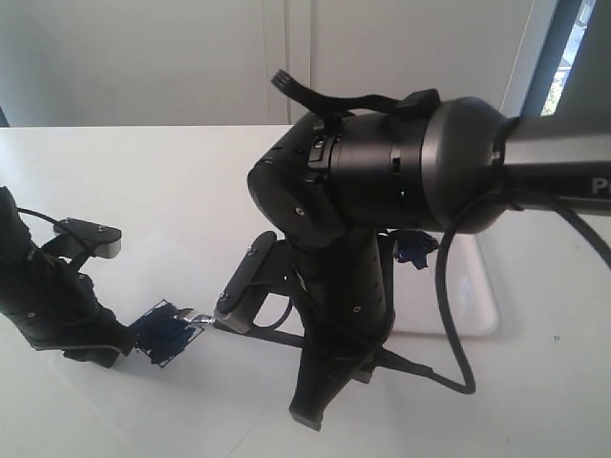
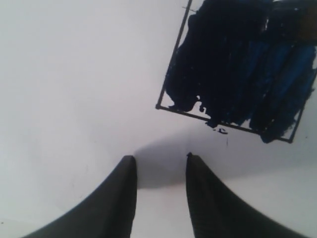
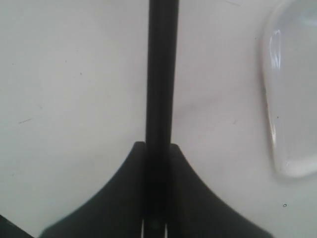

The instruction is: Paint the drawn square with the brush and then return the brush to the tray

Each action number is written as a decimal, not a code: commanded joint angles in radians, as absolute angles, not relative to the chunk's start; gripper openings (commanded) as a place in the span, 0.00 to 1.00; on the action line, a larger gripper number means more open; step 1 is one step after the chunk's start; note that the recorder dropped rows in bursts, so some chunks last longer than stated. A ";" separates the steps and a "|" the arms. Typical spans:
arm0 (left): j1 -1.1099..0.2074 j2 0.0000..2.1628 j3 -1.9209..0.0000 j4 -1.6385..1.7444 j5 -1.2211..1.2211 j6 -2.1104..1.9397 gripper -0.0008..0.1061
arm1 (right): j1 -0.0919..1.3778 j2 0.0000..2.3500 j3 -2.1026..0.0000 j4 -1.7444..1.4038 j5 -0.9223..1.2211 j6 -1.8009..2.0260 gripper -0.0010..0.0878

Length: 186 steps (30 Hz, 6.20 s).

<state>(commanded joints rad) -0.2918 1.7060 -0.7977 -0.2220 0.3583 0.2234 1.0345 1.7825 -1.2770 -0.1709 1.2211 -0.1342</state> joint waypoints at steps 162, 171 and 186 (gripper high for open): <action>-0.162 1.740 -0.967 -0.069 0.367 0.078 0.38 | 1.039 1.845 -1.257 -0.081 0.970 -0.243 0.01; -0.162 1.780 -0.968 -0.072 0.366 0.078 0.38 | 1.039 1.914 -1.349 -0.109 1.016 -0.249 0.01; -0.162 1.805 -0.968 -0.073 0.348 0.078 0.38 | 1.039 1.933 -1.365 -0.158 1.030 -0.229 0.01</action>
